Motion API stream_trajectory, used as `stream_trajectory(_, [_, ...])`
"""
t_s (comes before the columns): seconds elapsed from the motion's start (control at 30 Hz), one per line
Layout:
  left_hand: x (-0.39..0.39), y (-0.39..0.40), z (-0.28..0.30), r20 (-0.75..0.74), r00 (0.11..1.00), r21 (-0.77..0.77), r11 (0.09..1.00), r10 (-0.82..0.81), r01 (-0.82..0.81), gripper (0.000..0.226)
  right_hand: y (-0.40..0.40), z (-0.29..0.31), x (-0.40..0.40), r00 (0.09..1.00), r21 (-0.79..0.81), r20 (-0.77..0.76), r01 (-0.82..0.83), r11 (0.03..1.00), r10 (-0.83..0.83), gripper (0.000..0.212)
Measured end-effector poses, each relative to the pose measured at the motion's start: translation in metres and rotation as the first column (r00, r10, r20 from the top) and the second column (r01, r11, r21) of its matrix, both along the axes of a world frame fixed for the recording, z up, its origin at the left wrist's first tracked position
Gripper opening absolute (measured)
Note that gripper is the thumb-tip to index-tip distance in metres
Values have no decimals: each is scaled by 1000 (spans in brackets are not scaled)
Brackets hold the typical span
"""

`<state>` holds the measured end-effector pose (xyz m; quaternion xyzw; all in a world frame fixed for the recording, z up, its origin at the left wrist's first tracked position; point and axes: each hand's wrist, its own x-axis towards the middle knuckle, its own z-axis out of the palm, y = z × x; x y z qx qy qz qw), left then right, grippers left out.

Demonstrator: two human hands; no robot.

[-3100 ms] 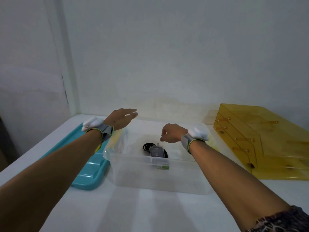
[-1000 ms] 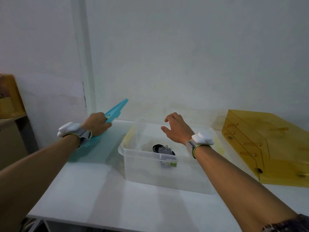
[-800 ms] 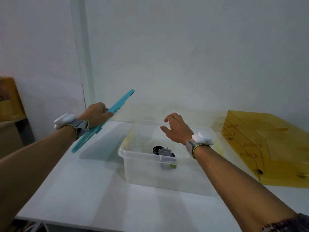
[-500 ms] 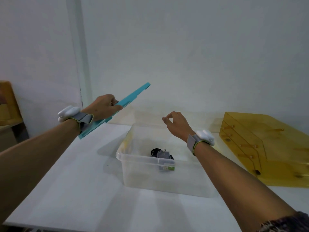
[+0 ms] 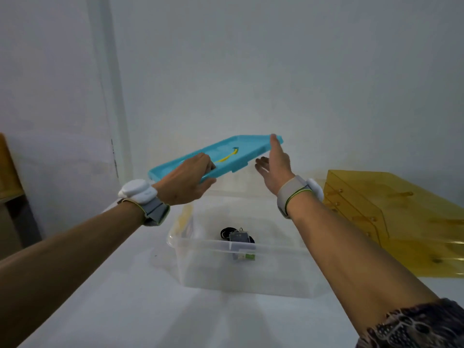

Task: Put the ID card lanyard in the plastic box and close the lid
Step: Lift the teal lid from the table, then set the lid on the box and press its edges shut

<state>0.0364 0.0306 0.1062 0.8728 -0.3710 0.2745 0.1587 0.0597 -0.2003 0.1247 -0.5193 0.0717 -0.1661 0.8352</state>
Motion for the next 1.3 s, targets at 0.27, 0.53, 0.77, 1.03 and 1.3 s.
stream_trajectory(0.27, [-5,1,-15,73,996,142,989,-55,44,16,-46,12,-15,990,88,-79,127,988,-120,42])
stream_trajectory(0.53, [0,18,-22,196,979,325,945,-48,-19,22,-75,11,-32,970,-136,-228,52,989,-83,70])
stream_trajectory(0.77, [-10,22,-25,302,946,387,922,-116,-11,35,-84,7,-33,942,-544,-249,57,837,-226,47])
stream_trajectory(1.03, [-9,28,-14,29,994,-48,993,107,-105,38,-86,3,-45,930,-631,-285,-1,776,-230,41])
stream_trajectory(1.3, [29,25,-19,-717,664,-351,711,215,-609,64,-91,-15,-58,890,-678,-375,-73,731,-258,39])
